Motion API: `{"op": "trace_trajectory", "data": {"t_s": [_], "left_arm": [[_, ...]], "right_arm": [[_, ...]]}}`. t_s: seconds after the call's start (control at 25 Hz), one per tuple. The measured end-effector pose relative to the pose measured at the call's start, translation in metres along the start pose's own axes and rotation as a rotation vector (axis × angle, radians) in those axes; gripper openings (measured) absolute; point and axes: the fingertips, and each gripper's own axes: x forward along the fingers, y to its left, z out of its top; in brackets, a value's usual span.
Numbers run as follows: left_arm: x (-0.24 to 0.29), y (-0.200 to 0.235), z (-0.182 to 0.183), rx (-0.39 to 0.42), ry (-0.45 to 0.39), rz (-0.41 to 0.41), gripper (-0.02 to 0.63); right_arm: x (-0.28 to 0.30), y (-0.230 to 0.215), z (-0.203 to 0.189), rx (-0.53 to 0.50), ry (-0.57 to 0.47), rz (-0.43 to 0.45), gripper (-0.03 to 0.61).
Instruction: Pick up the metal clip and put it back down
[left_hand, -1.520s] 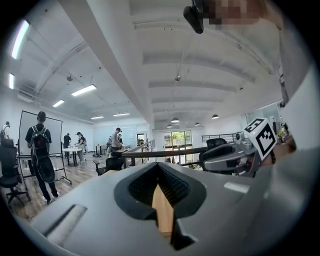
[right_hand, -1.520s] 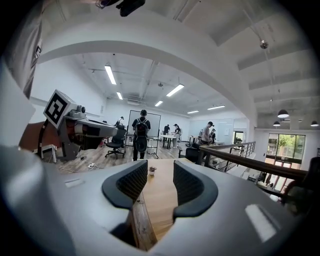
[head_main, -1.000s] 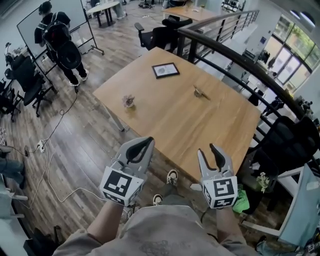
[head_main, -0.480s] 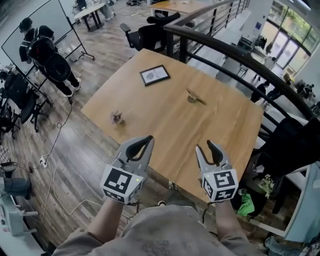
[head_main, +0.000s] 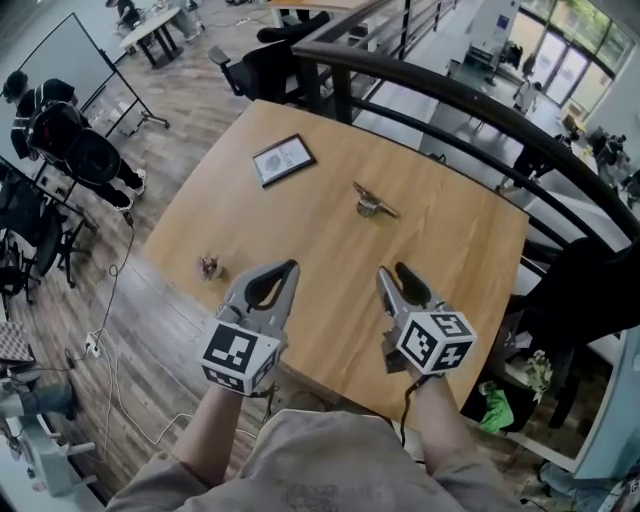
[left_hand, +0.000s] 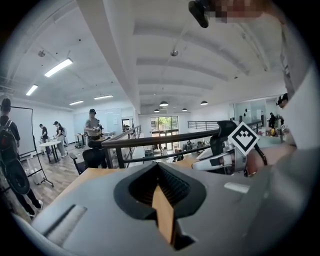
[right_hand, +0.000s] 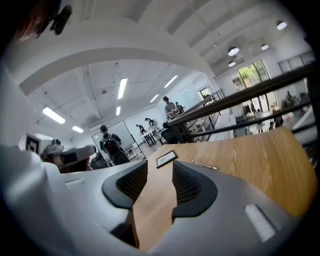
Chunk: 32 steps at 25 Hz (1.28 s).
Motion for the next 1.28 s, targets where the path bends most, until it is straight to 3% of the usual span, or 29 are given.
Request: {"op": "trace_trajectory", "data": {"t_s": [0.12, 0.24, 0.6, 0.84, 1.04, 1.28], "left_arm": [[0.024, 0.009, -0.001, -0.009, 0.017, -0.011, 0.002], [0.046, 0.018, -0.003, -0.021, 0.028, -0.027, 0.002], [0.112, 0.043, -0.030, 0.046, 0.083, -0.130, 0.002], [0.157, 0.062, -0.059, 0.026, 0.108, -0.216, 0.000], [0.192, 0.085, -0.092, -0.017, 0.145, -0.258, 0.002], [0.227, 0.103, -0.120, -0.054, 0.153, -0.305, 0.002]], "right_arm": [[0.022, -0.018, 0.004, 0.236, -0.046, 0.033, 0.144], [0.045, -0.028, 0.002, 0.371, -0.069, 0.049, 0.144], [0.107, -0.053, -0.006, 0.564, -0.074, 0.022, 0.144], [0.152, -0.095, -0.031, 0.676, -0.092, -0.086, 0.144], [0.190, -0.124, -0.050, 0.799, -0.121, -0.120, 0.144], [0.227, -0.159, -0.071, 1.045, -0.228, -0.113, 0.144]]}}
